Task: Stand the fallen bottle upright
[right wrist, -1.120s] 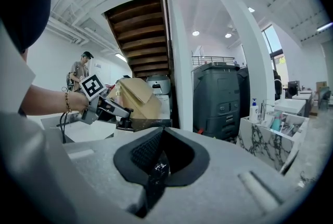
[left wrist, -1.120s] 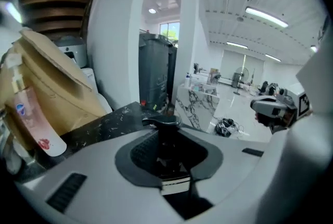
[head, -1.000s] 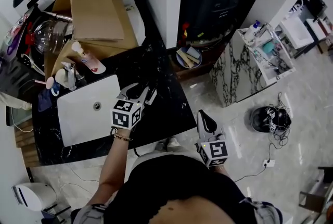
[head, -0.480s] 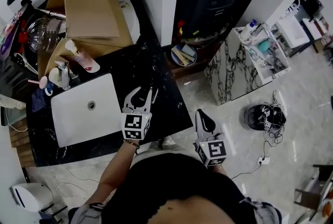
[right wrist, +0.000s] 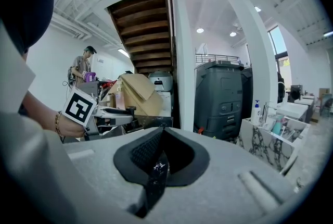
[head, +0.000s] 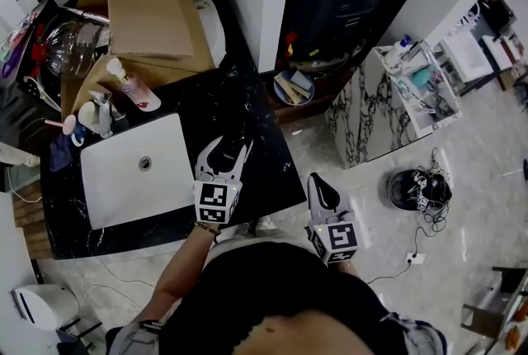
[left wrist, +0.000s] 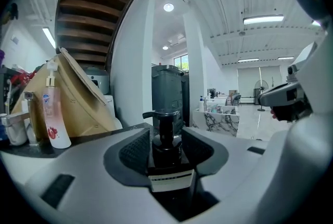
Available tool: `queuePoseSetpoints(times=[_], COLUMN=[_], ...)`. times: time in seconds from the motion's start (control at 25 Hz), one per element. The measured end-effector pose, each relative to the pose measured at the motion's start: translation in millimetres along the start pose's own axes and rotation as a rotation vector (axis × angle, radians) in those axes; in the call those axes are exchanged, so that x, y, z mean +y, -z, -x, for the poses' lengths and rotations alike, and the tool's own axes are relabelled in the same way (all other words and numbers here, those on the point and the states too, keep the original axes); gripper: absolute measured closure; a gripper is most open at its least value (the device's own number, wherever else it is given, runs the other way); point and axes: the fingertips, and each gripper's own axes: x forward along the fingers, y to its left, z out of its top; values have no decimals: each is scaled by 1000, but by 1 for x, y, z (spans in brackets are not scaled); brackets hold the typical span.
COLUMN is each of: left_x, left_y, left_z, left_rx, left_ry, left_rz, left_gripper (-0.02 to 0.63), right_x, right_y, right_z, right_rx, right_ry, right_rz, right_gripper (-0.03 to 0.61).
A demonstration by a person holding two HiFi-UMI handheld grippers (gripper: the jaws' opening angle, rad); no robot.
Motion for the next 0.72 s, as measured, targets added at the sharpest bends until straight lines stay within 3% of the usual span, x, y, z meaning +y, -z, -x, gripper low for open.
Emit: queuePoseSetpoints(times=[0.64,0.72], left_x=[9,11], left_y=[3,2], left_z=[121,134], left_rx=[-89,-114], left_ry=[-45,-51], left_rz=[130,147], left_gripper=[437,463], right_x=[20,24], right_y=[-7,-5], right_z=[-19,-23], right_rx=[-8,-4], right_ry=[-76,-88], right_rz=[8,16], right_gripper=[575,575])
